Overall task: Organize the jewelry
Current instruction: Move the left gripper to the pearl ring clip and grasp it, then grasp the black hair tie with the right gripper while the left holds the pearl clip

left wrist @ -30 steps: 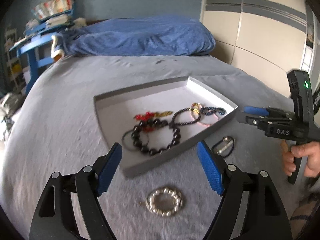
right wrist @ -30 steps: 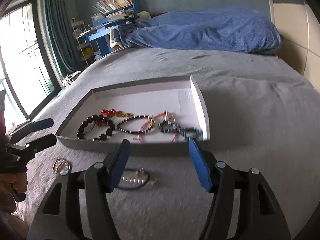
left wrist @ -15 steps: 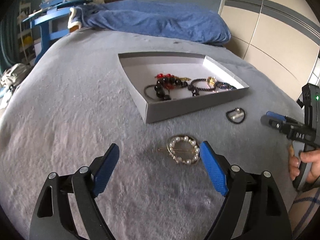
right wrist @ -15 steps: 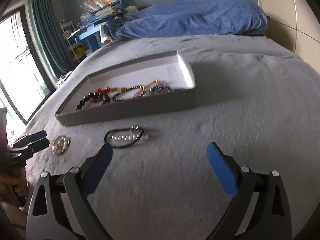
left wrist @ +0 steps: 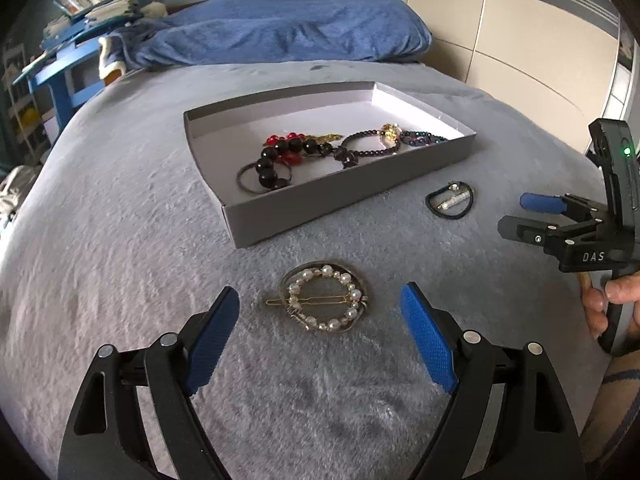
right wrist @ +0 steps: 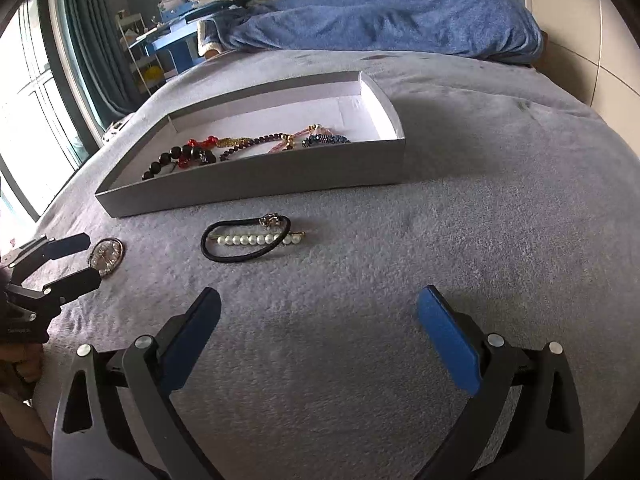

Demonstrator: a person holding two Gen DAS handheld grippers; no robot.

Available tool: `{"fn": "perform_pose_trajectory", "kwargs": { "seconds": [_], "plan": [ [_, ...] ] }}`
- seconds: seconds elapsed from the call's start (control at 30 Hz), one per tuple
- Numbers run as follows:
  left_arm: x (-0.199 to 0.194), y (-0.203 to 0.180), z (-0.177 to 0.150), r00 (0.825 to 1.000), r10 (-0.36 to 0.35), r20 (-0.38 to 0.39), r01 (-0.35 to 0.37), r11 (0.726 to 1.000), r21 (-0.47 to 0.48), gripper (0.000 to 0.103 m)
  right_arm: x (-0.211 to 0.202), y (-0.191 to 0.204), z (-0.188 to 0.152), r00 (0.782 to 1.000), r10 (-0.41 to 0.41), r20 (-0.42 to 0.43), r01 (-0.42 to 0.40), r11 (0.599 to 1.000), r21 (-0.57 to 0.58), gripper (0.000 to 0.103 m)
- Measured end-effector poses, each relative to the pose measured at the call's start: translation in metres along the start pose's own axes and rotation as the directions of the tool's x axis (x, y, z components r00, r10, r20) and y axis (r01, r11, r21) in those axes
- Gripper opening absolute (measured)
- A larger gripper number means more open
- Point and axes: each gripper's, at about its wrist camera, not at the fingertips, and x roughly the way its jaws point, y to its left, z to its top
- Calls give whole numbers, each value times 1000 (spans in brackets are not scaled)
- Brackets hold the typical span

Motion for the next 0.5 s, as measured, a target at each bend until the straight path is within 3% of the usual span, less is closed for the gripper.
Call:
{"fn": "perform_pose_trajectory", "kwargs": {
  "seconds": [0.17,0.33,0.5],
  "plan": [
    [10,1,2,999,24,-36,-24,1000,1,57,1,1,0,1000,-6,-5,6,1000,-7,97],
    [2,1,1,999,31,8,-31,1000,3,57,4,11,3,1000,-10,-8,10,999,-54,97],
    [-13,15,-1,997,15,76,-10,998,-67,54,8,21,11,1000,7,1,-7,997,-81,97]
  ]
}}
